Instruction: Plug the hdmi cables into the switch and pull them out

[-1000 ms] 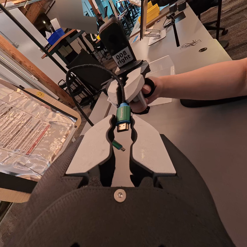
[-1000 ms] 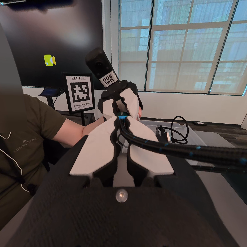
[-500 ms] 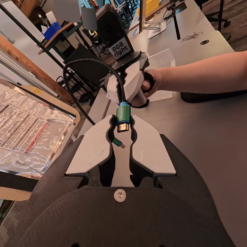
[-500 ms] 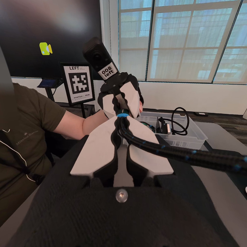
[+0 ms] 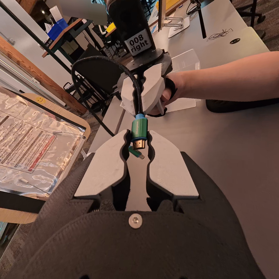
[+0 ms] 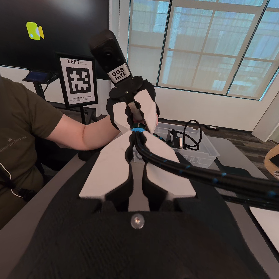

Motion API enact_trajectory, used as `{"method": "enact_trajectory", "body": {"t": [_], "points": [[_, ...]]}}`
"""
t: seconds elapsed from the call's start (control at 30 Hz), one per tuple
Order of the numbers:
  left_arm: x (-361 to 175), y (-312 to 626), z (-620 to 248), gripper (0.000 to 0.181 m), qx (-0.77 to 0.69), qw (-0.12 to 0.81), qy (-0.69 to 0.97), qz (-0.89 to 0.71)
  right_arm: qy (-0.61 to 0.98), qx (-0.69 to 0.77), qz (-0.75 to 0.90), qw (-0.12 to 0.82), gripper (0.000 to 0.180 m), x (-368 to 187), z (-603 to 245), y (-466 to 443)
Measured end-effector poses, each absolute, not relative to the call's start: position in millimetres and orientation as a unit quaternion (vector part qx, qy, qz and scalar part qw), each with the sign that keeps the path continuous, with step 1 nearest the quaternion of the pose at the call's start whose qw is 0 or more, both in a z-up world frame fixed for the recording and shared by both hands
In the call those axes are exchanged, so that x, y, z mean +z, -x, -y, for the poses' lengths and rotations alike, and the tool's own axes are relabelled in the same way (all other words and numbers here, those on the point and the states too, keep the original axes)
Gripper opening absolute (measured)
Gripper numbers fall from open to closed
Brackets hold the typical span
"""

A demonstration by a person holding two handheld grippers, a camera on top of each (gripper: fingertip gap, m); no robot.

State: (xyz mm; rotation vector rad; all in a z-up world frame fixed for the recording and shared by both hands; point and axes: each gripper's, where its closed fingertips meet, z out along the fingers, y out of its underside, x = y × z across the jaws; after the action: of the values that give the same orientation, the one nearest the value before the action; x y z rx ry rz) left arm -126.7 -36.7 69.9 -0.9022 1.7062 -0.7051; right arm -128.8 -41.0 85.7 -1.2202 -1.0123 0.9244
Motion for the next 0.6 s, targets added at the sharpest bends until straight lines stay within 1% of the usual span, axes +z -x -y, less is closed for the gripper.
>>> {"method": "enact_trajectory", "body": {"t": [0.2,0.23,0.27,0.33,0.37,0.43,0.53,0.6], "points": [[73.1,132.3,27.9,0.020,-0.276,0.535,0.386,-0.699,0.524,0.391,0.430,0.623,0.007,87.9,37.4,129.0],[77.4,137.8,19.0,0.026,-0.262,0.546,0.399,-0.689,0.522,0.390,0.425,0.628,0.007,90.1,36.9,126.6],[83.2,146.8,6.6,0.038,-0.248,0.554,0.420,-0.674,0.521,0.388,0.420,0.634,0.007,93.0,36.3,123.0],[94.4,174.6,-20.7,0.053,-0.237,0.555,0.473,-0.642,0.515,0.383,0.408,0.649,0.007,100.1,36.0,113.3],[101.4,191.7,-37.3,0.056,-0.232,0.564,0.497,-0.618,0.513,0.379,0.404,0.656,0.007,103.5,36.0,108.3],[108.3,230.9,-79.5,0.056,-0.194,0.591,0.546,-0.561,0.509,0.372,0.394,0.669,0.007,109.2,36.0,99.4],[82.2,282.9,-131.7,0.061,-0.135,0.567,0.627,-0.517,0.514,0.353,0.390,0.678,0.007,110.7,34.2,91.4],[51.6,304.9,-151.9,0.059,-0.122,0.524,0.665,-0.517,0.520,0.341,0.392,0.678,0.007,109.3,33.0,89.4]]}}
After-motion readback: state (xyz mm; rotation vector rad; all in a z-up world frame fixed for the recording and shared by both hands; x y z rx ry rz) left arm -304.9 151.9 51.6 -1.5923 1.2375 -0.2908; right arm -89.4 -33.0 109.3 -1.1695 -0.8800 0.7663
